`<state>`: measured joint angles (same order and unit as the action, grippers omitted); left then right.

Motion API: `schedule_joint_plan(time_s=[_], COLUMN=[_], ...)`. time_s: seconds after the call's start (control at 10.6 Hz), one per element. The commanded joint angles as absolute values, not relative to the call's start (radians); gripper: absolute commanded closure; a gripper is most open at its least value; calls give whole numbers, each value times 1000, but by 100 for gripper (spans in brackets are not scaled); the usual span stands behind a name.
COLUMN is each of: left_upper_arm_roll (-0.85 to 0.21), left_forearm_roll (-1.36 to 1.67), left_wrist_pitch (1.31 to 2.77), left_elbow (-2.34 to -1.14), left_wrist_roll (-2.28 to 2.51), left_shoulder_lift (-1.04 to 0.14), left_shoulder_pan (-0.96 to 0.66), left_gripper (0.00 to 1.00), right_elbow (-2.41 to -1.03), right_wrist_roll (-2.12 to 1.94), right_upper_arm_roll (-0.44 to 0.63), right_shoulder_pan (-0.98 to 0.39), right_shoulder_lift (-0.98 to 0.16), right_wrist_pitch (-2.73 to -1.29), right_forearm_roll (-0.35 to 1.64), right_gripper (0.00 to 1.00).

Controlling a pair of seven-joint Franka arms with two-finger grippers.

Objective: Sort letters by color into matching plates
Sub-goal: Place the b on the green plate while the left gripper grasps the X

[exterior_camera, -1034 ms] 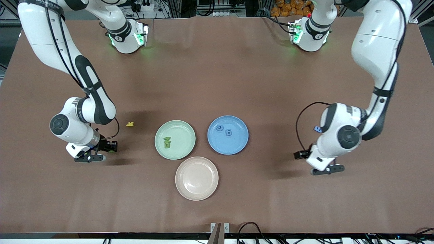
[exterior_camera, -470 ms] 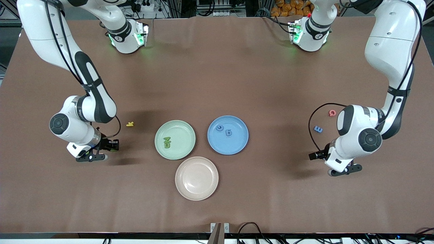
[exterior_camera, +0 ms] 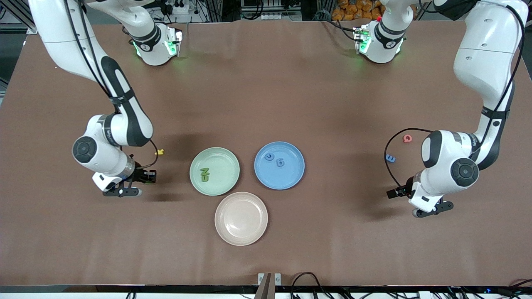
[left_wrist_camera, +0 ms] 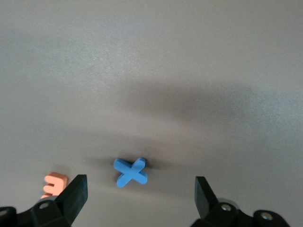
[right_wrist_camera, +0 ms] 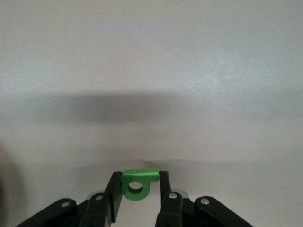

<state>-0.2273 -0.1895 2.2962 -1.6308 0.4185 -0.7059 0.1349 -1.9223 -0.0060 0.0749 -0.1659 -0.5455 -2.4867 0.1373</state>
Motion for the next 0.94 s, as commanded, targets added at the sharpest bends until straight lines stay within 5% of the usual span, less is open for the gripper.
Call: schedule_joint_plan(time_s=[0.0,0.85], left_upper_arm_roll=[-224,-221], left_forearm_roll=[-204,-210], left_wrist_pitch=[2333,2448], left_elbow=[-1643,-1758], left_wrist_roll=[463,500], left_shoulder_lift=[-726,-707], left_shoulder_pan=[143,167], left_gripper=[0,0], right_elbow=[-1939,-1899], right_wrist_roll=[115,350], right_upper_arm_roll=[75,60], right_shoulder_pan=[-222,-391], right_shoulder_lift=[-517,-517], right_wrist_pitch=[-2477,-2458], right_forearm_roll=[147,199], right_gripper=[68,68])
